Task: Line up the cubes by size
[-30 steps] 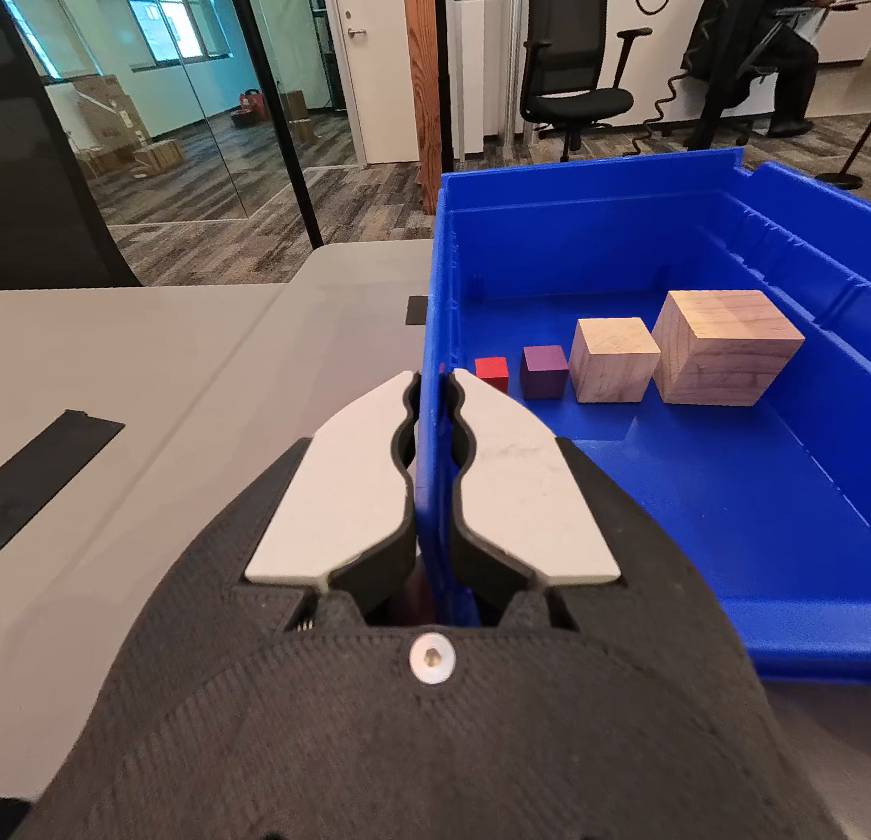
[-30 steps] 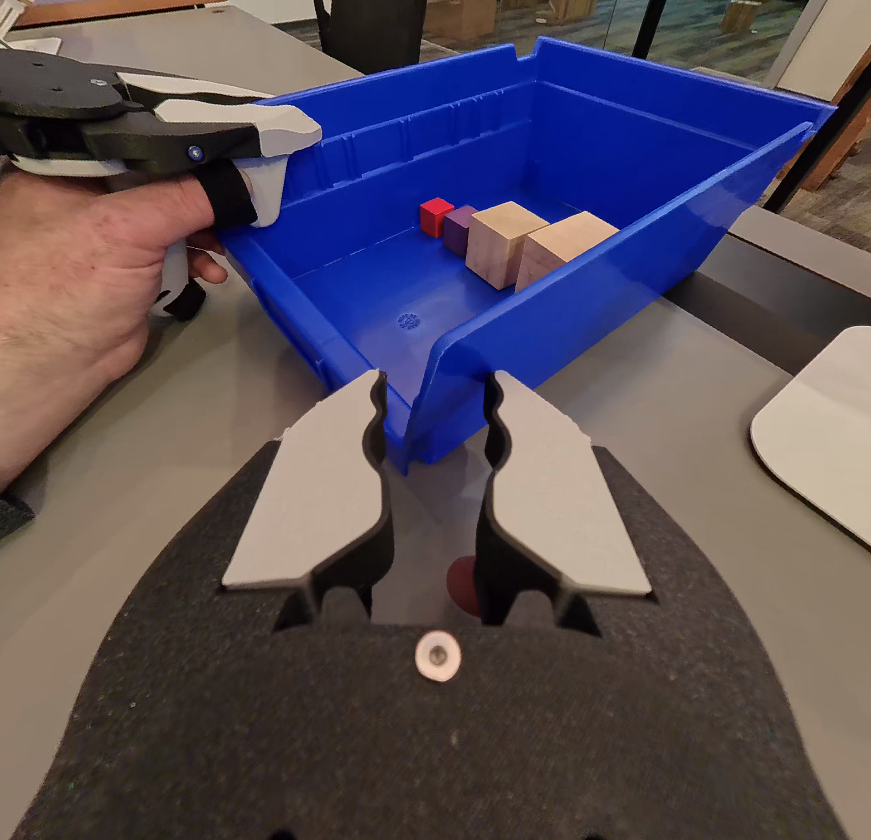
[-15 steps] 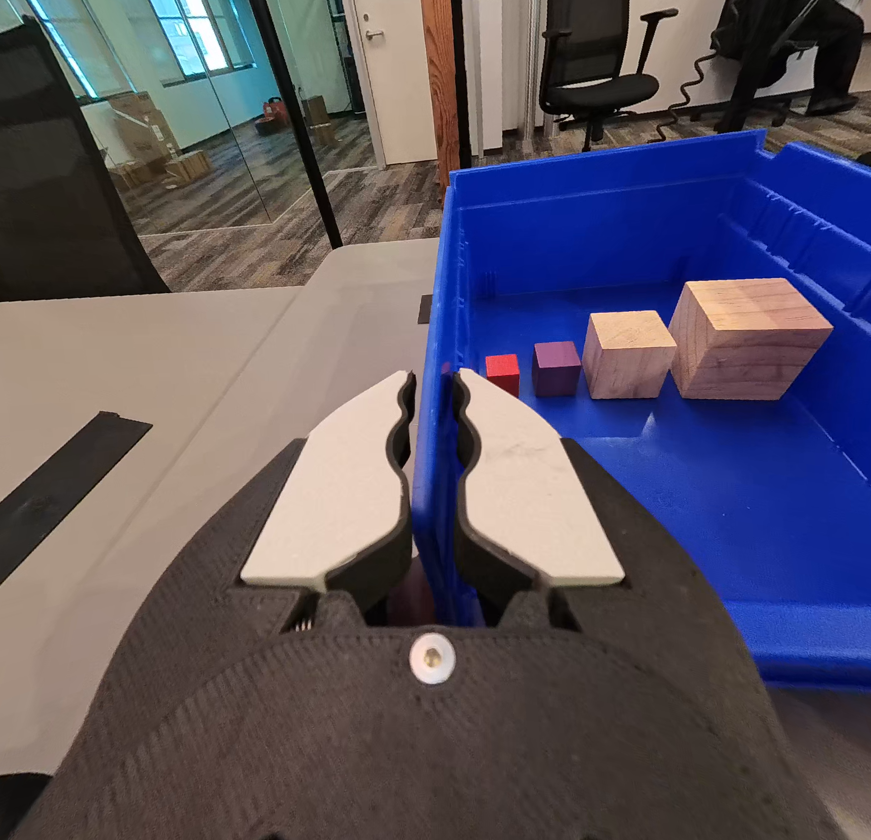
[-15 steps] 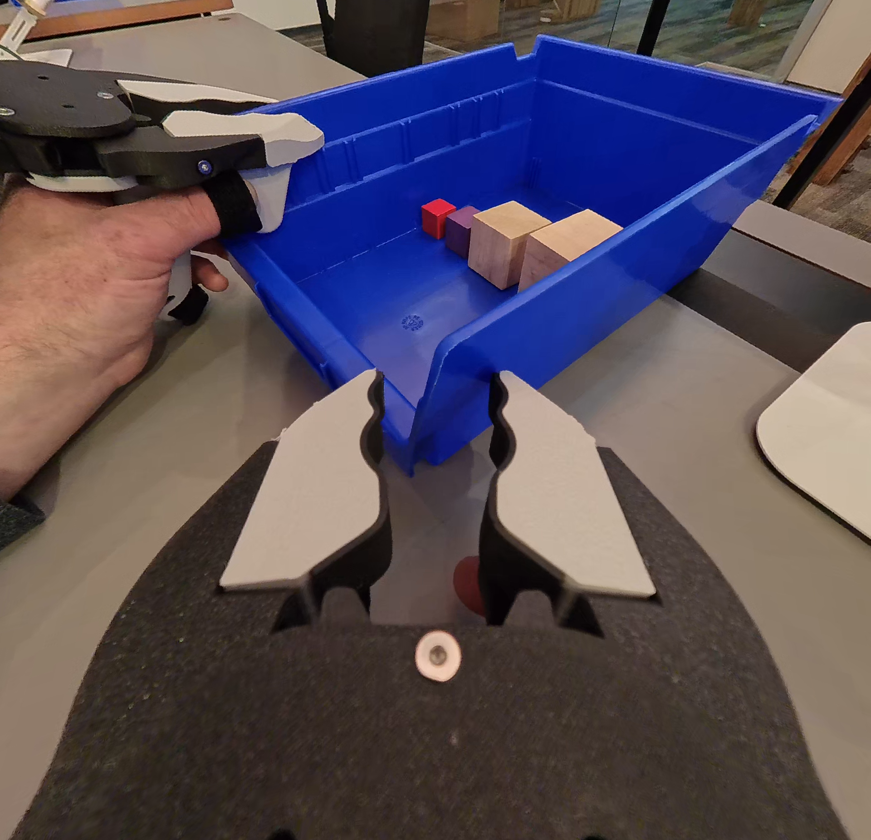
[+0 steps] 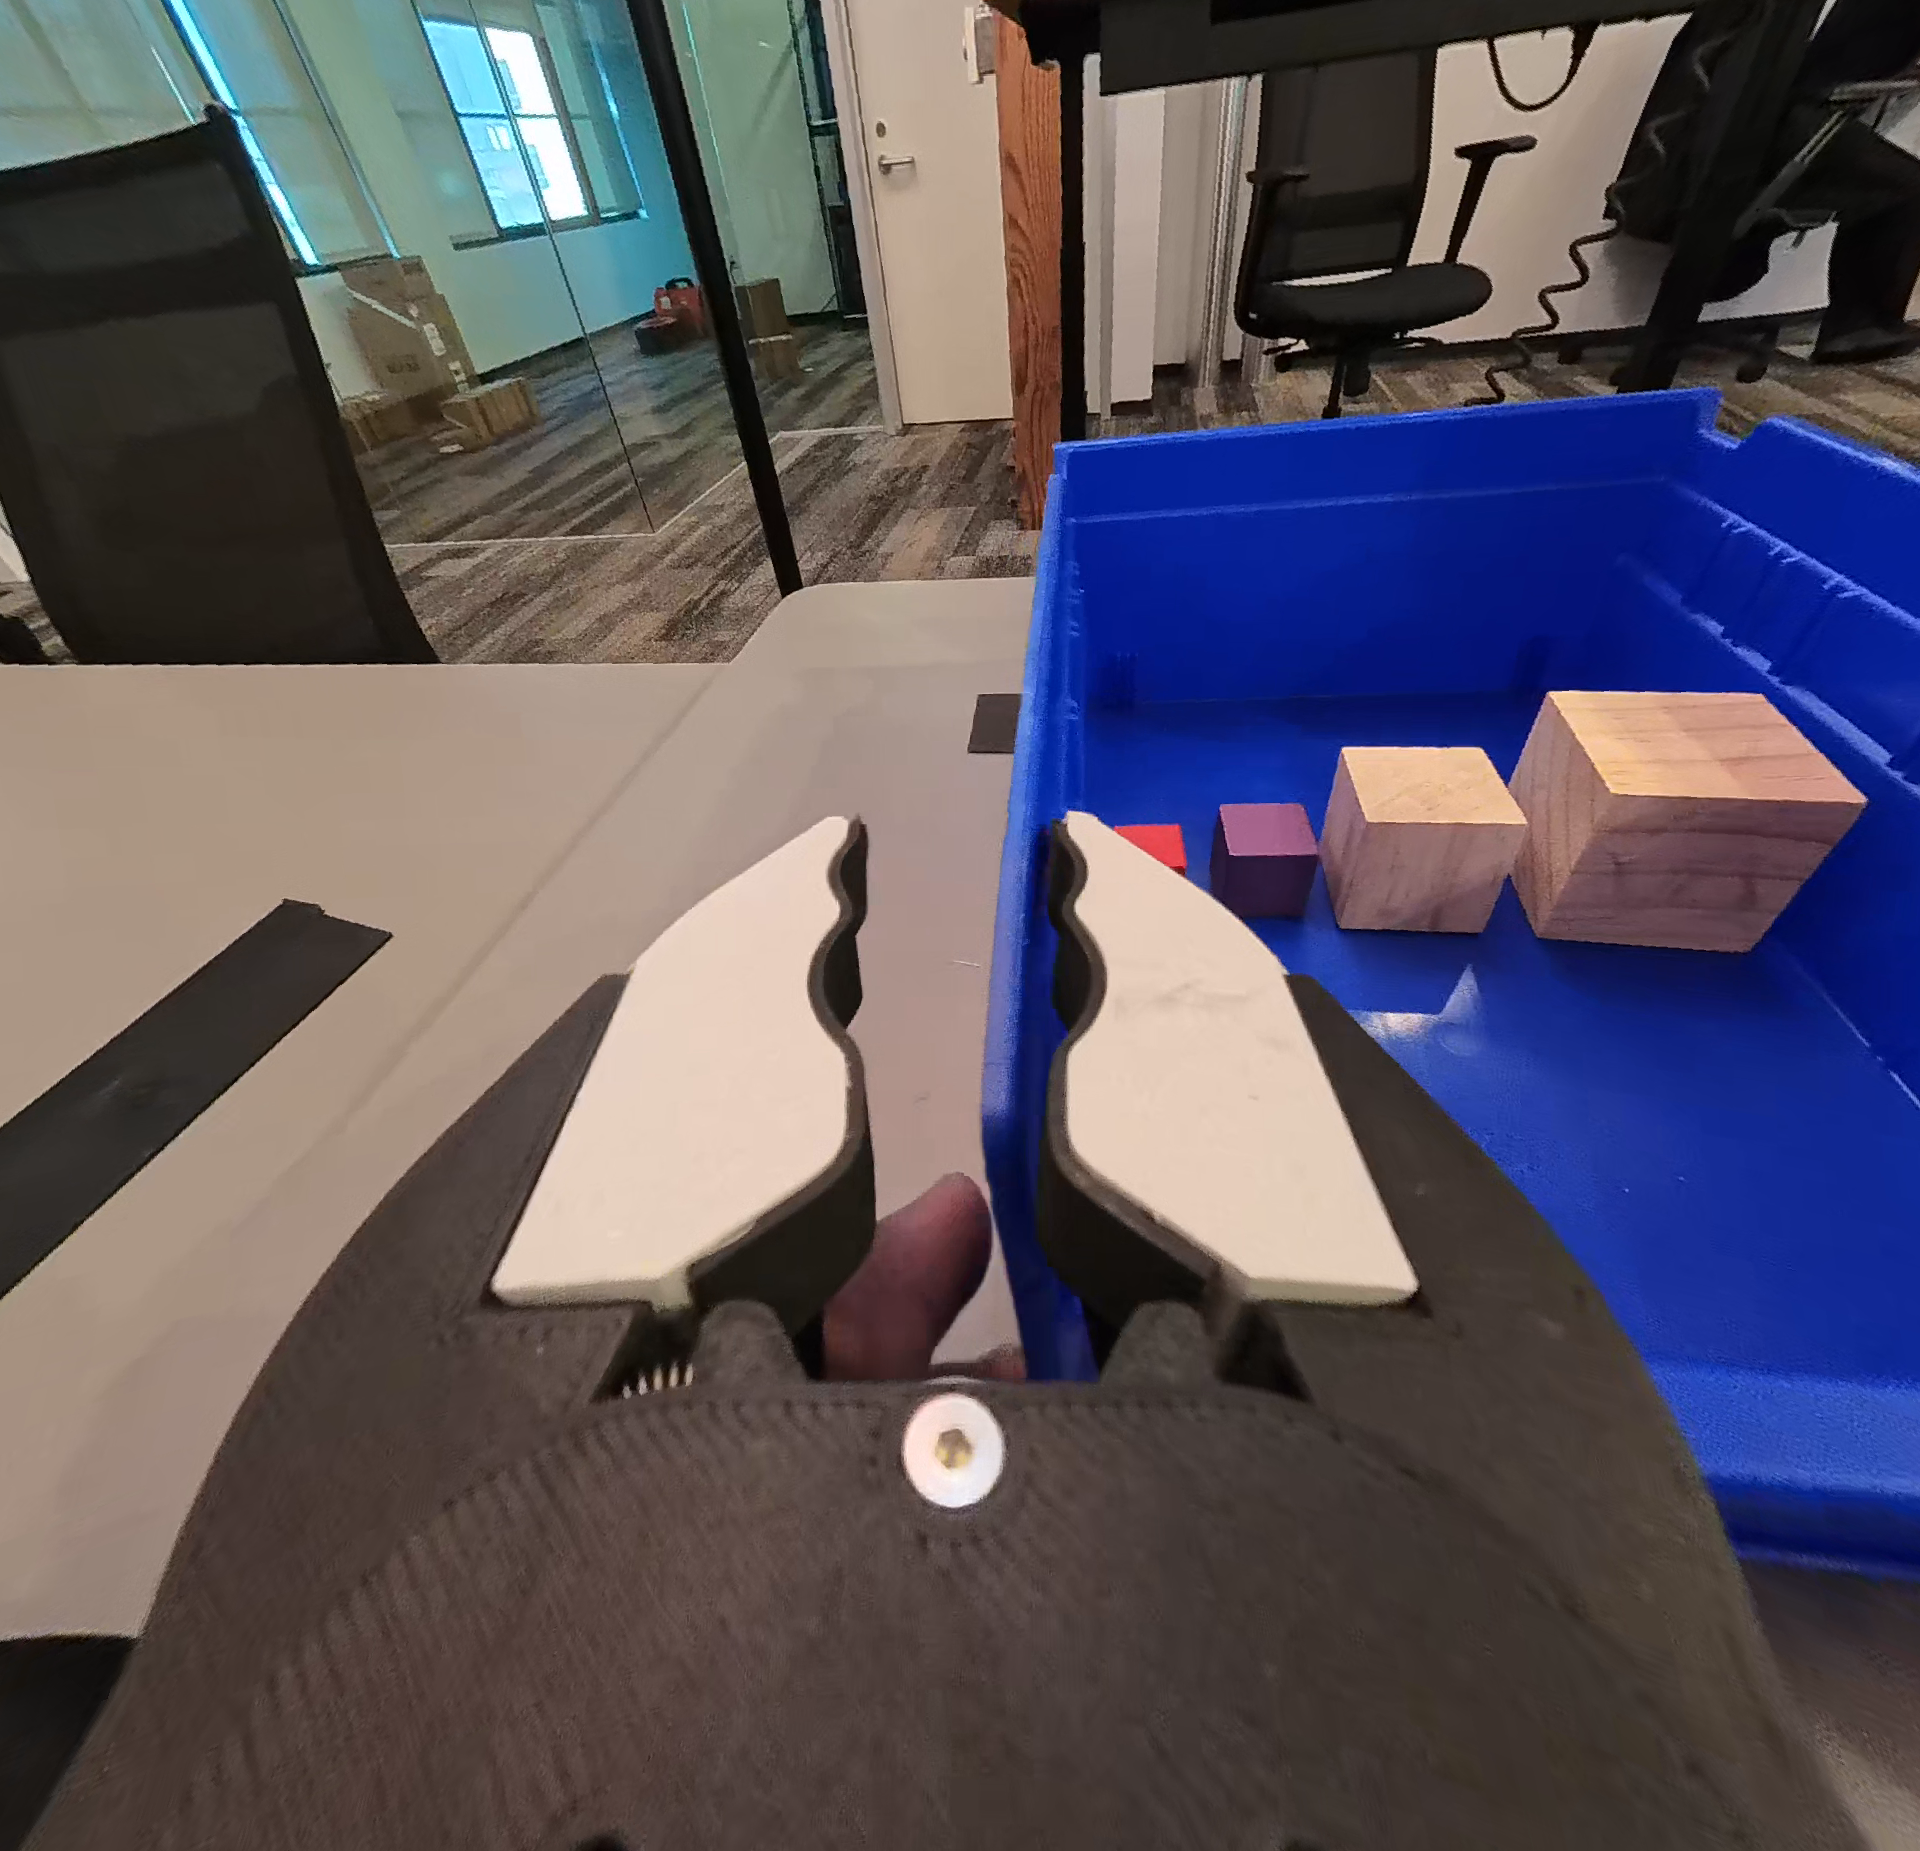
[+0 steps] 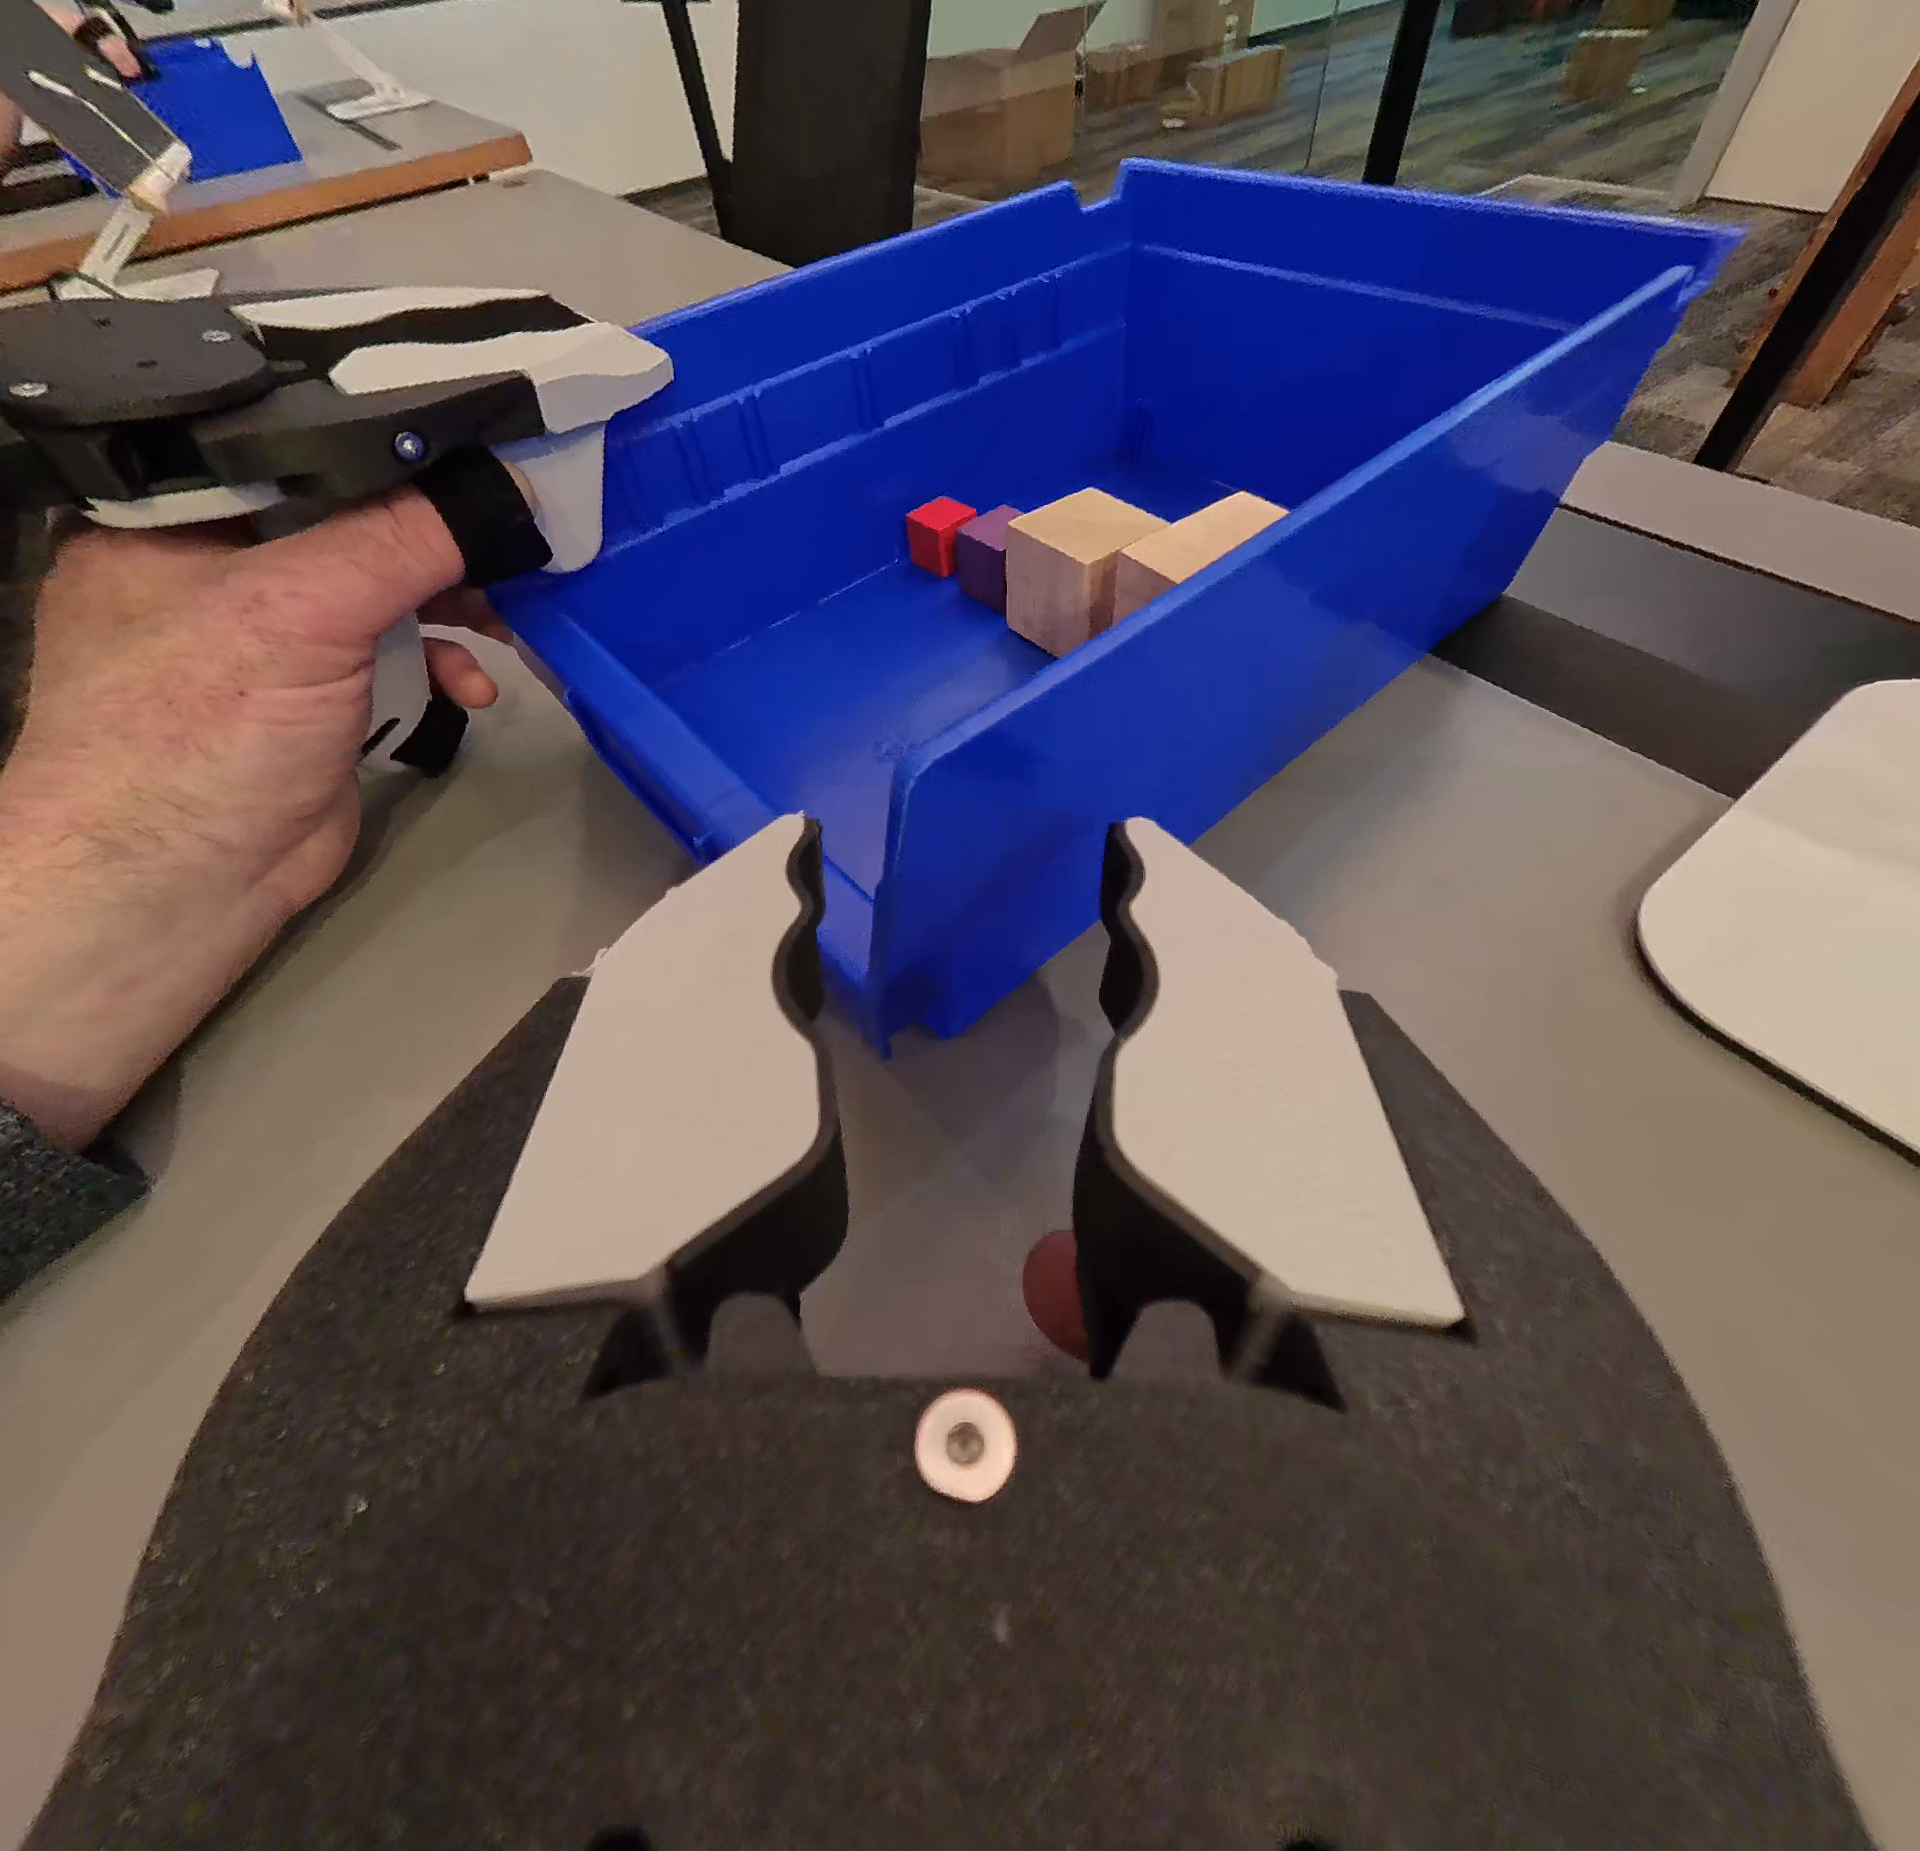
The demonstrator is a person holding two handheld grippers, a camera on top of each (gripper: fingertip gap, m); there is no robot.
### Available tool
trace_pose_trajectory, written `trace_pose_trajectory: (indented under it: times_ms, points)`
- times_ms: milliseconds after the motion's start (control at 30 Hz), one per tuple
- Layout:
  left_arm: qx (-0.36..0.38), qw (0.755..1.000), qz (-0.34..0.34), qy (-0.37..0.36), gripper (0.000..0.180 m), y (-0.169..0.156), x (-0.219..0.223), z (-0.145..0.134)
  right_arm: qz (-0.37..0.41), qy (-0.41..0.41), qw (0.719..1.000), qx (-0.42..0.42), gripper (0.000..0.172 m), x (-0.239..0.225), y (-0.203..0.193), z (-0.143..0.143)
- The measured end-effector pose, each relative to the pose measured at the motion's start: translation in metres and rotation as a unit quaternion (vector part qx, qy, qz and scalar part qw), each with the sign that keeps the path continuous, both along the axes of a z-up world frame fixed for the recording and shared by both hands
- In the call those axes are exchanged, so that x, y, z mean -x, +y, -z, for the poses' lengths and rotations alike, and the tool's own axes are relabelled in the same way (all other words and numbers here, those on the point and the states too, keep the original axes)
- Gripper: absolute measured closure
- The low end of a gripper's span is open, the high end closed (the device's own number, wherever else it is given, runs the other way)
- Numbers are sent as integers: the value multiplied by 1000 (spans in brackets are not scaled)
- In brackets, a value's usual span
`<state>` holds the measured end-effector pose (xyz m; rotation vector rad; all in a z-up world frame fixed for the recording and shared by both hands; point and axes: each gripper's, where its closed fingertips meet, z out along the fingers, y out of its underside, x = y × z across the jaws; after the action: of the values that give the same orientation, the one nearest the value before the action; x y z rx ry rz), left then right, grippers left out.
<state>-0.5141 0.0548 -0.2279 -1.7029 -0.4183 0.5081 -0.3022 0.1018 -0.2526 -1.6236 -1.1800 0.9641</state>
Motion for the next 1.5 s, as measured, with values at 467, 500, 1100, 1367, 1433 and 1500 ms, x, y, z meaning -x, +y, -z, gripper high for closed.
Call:
trace_pose_trajectory:
  times_ms: [467,500,1100,1367,1433,1500]
  points:
    - [-42,998,-32,21,126,-11,8,-17,-58,23,997,-49,118,-39,-20,-9]
    - [-47,998,-32,25,125,-12,7,-19,-58,25,996,-59,119,-47,-20,-10]
    - [-53,993,-48,94,108,-18,-10,-44,21,27,993,-110,126,-152,45,-16]
    - [-60,988,-20,138,110,-12,-36,-63,-4,-24,981,-191,126,-143,29,-5]
    - [-61,986,-8,156,110,-9,-45,-72,-9,-29,980,-195,126,-142,27,-3]
    - [-58,983,15,173,111,-2,-57,-81,-10,-31,980,-199,127,-142,28,-3]
